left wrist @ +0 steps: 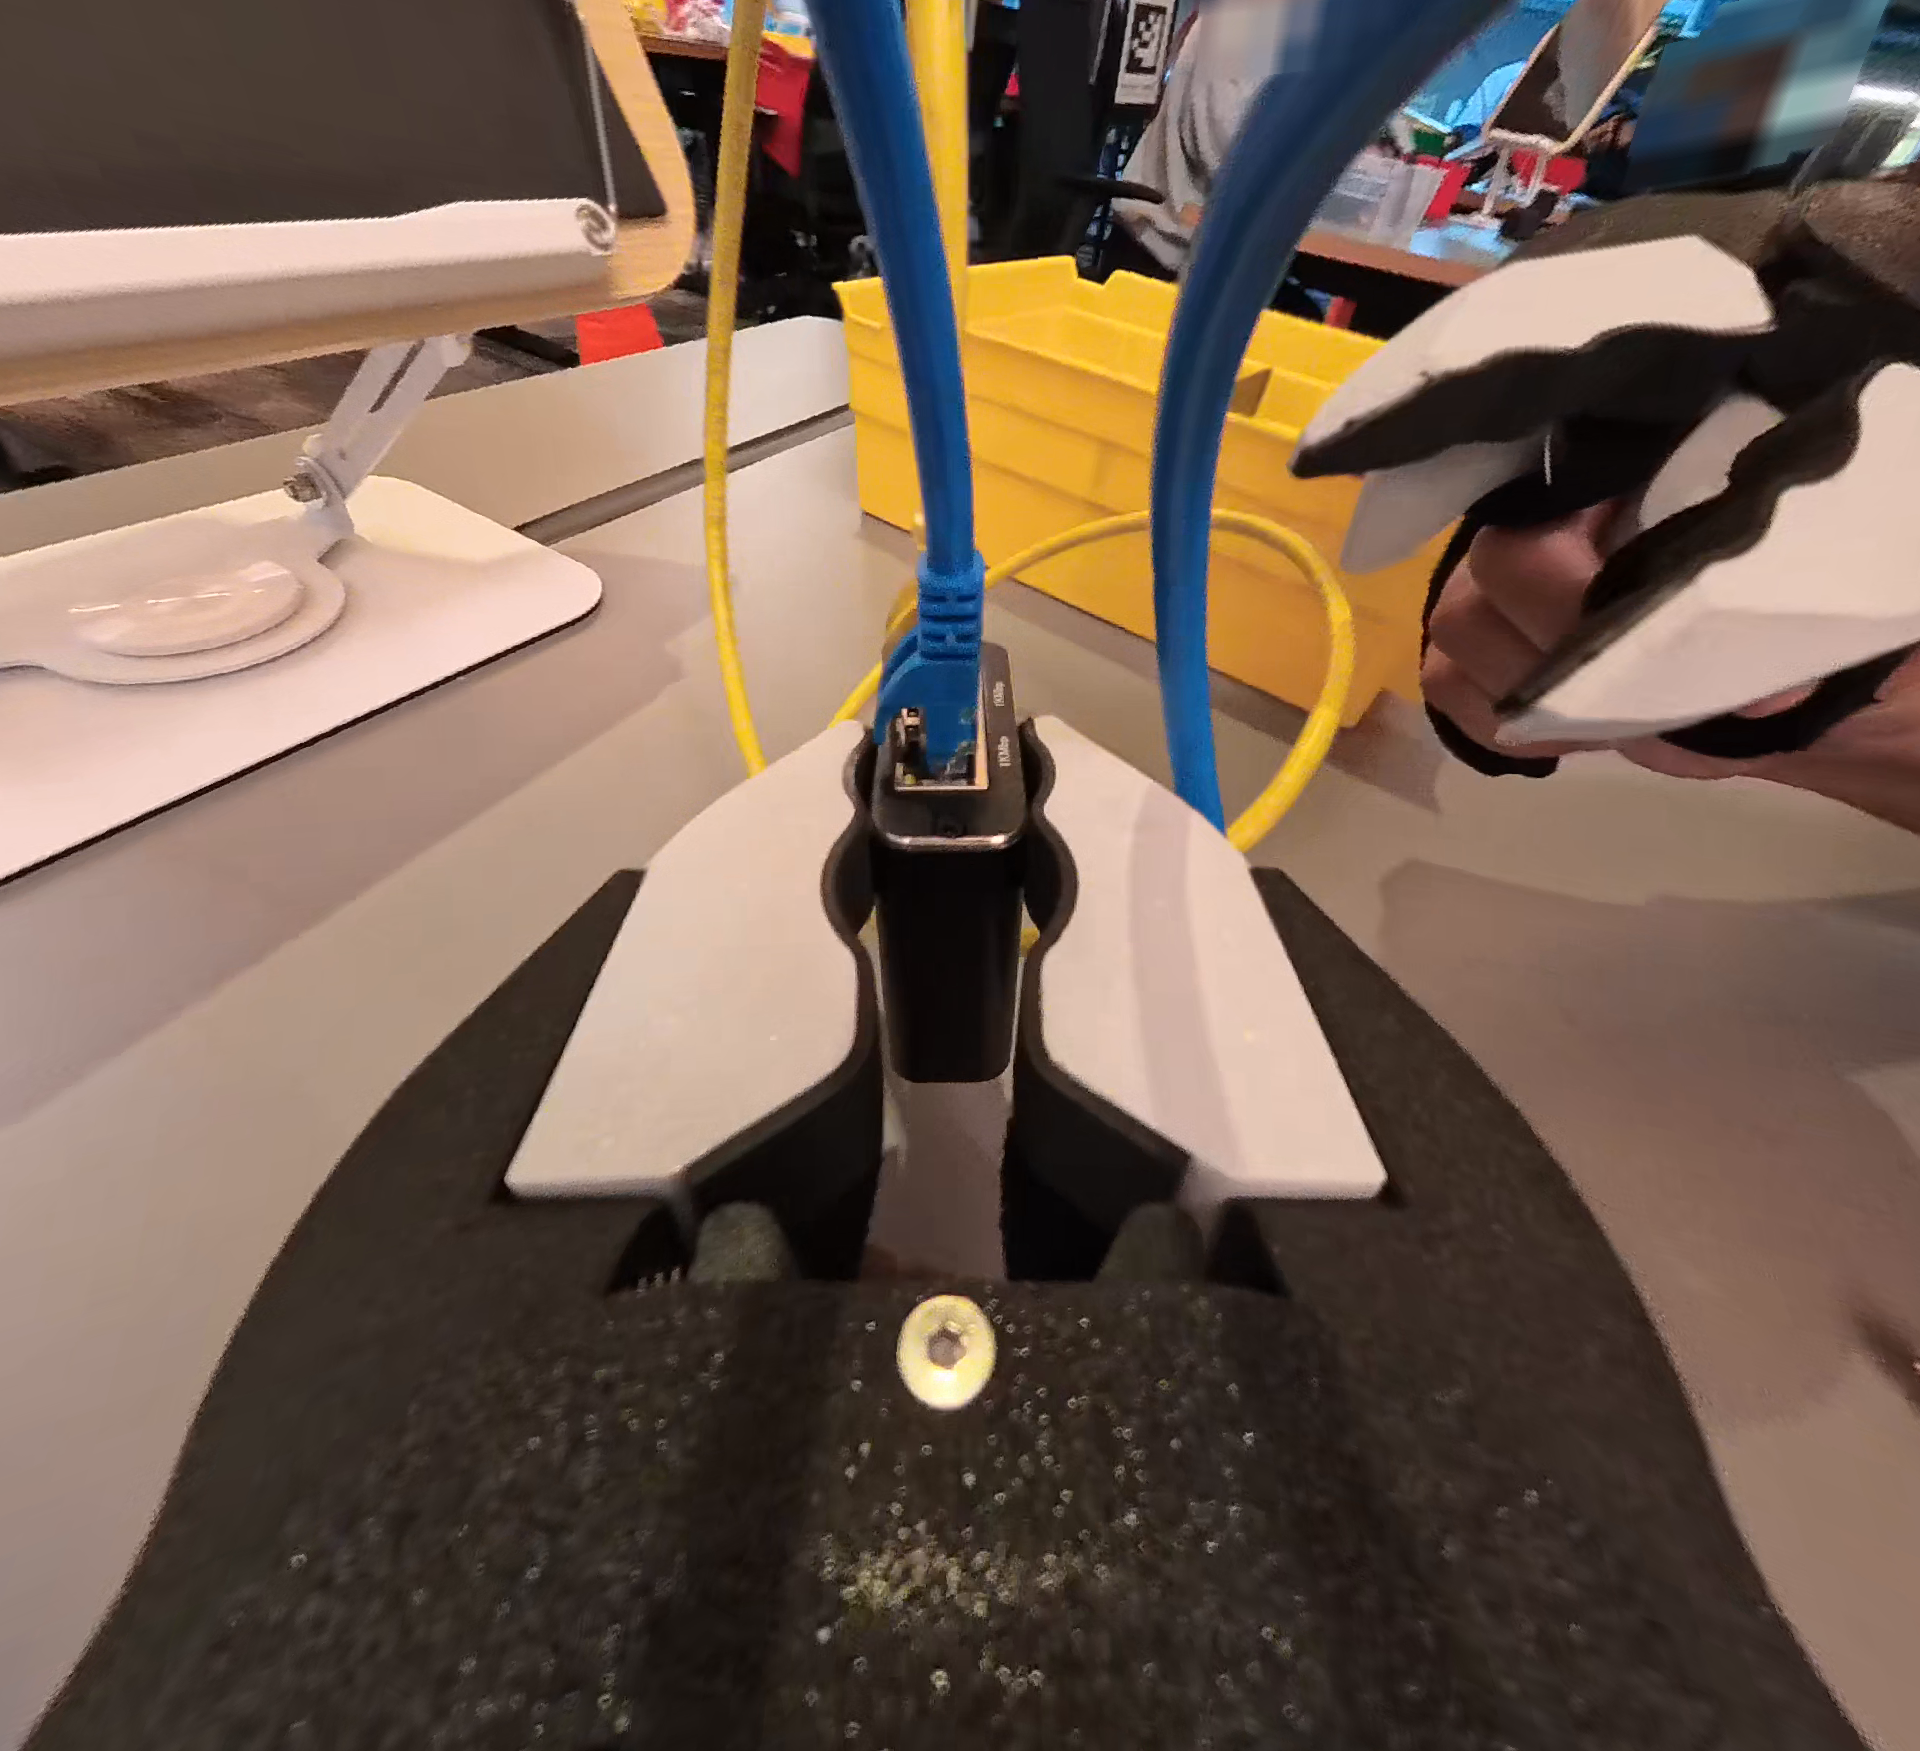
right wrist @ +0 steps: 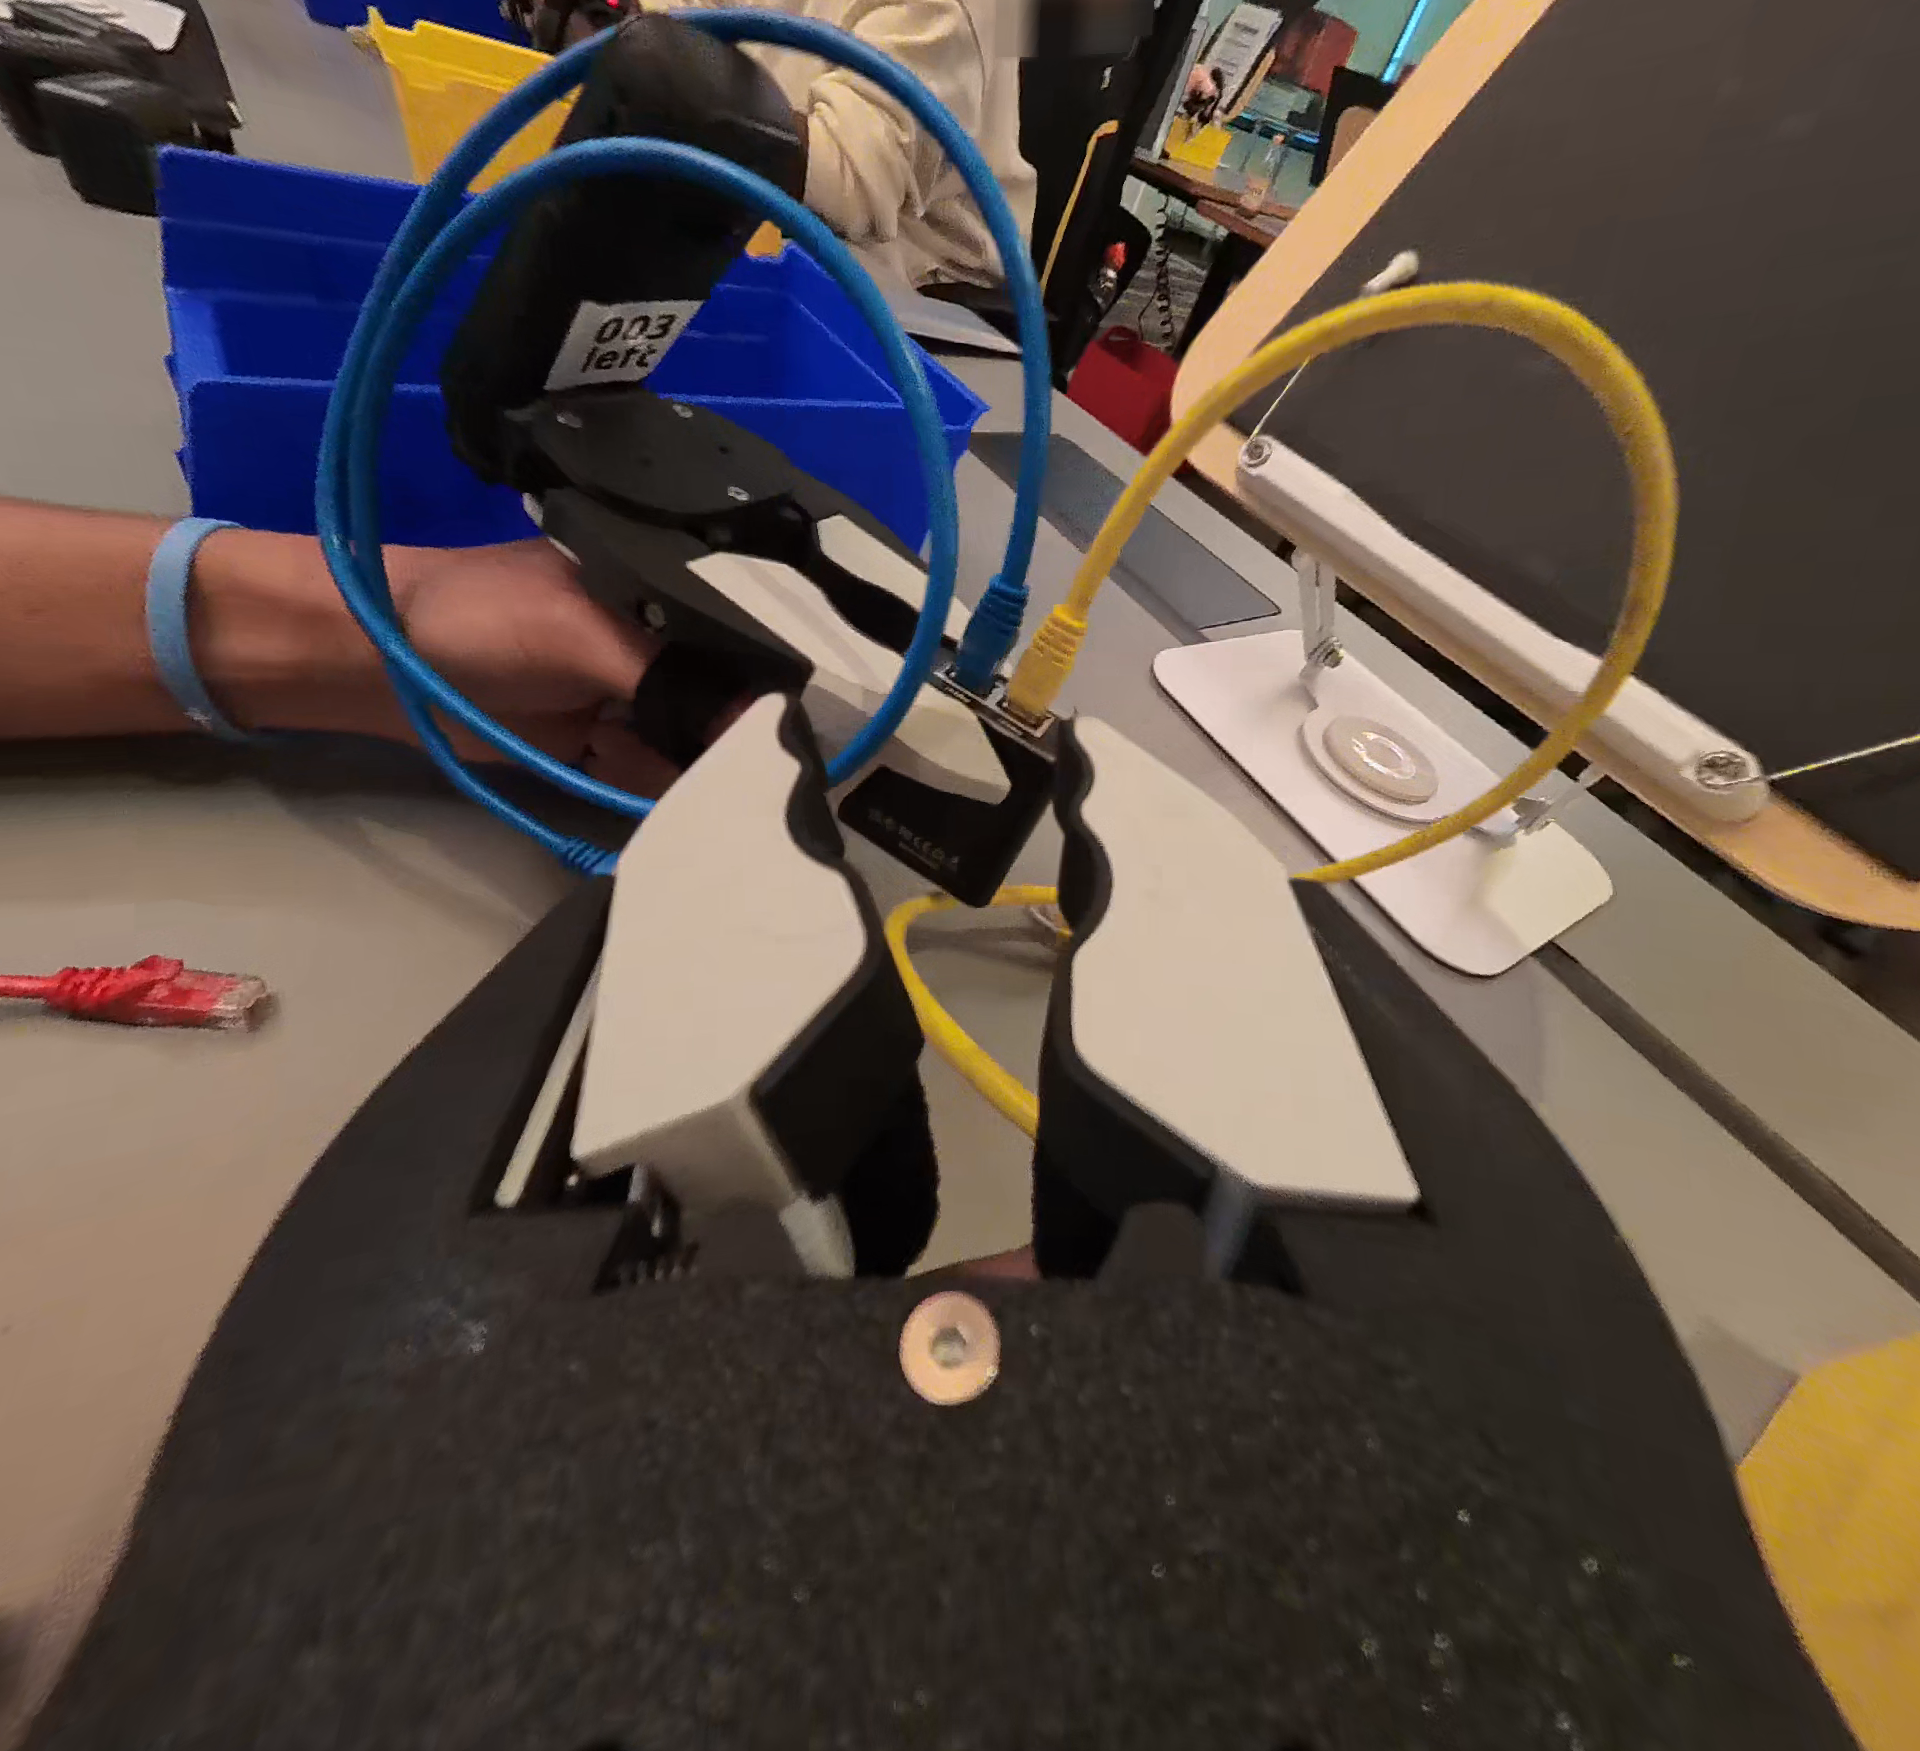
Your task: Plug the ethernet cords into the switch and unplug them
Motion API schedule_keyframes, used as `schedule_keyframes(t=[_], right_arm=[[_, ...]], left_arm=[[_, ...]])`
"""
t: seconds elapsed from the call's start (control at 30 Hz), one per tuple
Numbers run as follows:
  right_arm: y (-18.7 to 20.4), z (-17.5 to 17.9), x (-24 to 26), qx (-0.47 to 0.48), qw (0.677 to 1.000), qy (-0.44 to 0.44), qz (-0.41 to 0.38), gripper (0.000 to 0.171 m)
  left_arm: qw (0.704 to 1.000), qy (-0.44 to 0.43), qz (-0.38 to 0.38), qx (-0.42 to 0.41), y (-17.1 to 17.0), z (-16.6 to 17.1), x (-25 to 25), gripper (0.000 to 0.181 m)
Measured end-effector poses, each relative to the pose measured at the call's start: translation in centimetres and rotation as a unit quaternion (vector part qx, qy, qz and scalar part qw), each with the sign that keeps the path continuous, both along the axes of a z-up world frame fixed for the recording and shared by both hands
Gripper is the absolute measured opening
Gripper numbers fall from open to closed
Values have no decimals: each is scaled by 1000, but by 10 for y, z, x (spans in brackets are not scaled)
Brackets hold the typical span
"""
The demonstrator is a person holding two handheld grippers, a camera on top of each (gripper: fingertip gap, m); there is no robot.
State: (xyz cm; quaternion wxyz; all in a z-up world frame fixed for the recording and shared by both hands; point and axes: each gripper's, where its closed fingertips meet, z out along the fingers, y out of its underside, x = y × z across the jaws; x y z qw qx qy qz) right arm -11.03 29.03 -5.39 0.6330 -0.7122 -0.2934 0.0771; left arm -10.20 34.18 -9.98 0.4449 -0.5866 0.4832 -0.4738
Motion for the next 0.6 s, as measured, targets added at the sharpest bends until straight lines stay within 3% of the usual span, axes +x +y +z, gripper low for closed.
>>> schedule_keyframes(t=[0.17, 0.33, 0.47, 0.6], right_arm=[[-1, -28, 3, -32, 999, 23, 2, 35], [-6, -51, 6, -41, 997, 67, 5, 33], [-6, -37, 16, 1, 993, 117, 0, 32], [-6, -27, 29, 24, 985, 168, -4, 32]], left_arm=[[999, 25, 23, 37, 7, -5, -2, 24], [988, 73, 52, 126, 15, -15, -5, 24], [959, 120, 80, 245, 20, -24, -6, 24], [935, 150, 104, 305, 26, -32, -5, 24]])
